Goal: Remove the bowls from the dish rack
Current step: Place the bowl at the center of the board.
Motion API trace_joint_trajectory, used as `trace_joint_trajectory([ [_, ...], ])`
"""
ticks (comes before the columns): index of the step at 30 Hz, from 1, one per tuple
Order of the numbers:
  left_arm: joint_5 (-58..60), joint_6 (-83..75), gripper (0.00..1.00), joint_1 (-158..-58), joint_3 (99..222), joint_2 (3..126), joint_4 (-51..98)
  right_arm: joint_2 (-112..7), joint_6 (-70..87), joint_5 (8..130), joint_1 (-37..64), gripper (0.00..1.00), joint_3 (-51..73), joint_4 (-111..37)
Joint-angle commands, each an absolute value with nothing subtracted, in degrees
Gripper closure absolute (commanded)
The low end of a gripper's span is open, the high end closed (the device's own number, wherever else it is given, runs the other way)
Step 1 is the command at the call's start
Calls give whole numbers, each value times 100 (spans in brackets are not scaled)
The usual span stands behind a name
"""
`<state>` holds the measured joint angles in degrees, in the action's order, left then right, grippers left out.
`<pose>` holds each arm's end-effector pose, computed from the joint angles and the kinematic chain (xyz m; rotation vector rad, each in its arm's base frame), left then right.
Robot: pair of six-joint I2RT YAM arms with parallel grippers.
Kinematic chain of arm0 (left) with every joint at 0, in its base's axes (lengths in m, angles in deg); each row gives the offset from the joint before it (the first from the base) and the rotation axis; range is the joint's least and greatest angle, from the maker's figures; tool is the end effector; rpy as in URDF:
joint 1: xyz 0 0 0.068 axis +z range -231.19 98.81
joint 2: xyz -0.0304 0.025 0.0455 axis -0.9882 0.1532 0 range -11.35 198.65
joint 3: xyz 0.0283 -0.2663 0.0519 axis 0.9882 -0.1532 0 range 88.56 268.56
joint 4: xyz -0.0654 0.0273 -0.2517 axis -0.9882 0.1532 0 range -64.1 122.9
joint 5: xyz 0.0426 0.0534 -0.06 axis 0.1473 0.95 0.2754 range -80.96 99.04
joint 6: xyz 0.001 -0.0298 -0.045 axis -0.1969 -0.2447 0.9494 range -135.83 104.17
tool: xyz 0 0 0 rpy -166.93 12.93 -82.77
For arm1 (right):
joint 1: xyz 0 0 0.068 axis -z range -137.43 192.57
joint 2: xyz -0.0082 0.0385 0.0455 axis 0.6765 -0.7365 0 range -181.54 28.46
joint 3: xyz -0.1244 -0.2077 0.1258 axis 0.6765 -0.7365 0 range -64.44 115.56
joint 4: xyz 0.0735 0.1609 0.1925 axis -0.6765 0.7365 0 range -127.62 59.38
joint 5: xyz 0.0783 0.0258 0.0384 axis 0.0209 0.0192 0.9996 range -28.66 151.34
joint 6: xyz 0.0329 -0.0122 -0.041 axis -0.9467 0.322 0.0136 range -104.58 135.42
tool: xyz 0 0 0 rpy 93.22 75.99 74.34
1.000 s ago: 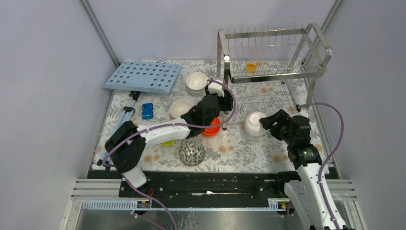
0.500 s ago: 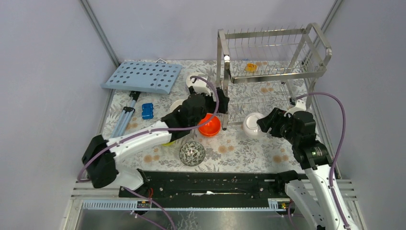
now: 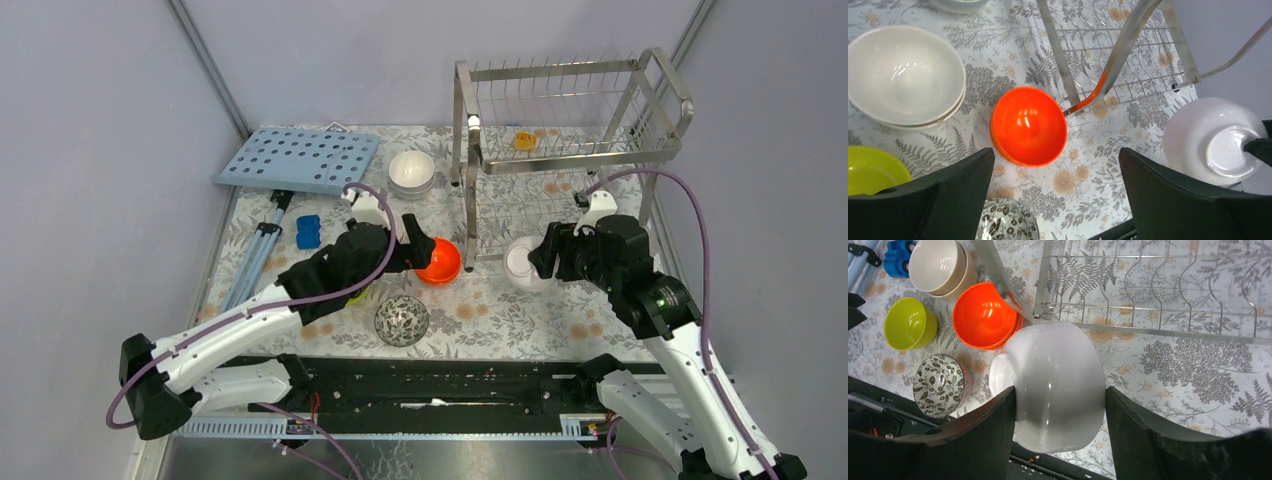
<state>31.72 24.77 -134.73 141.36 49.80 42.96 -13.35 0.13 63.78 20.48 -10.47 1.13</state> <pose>0.1539 -0.1851 0.3226 -0.0267 2.0395 -0.6599 0.1366 0.0570 0.3507 -0.1495 2.0588 0.4502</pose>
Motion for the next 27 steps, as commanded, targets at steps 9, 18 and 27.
trace_joint_trajectory([
  [9, 2776, 2890, 1, -13457, 13835, 4475, 4597, -1588, 862, 5681, 1095, 100, -17, 670],
  [18, 2316, 2869, 1, -13451, 13944, 4382, 4592, -2055, 1348, 5456, 343, 100, 659, 826],
  [27, 2065, 2999, 1, -13348, 14083, 4328, 4870, -2573, 2603, 4106, -794, 100, 1057, 85],
])
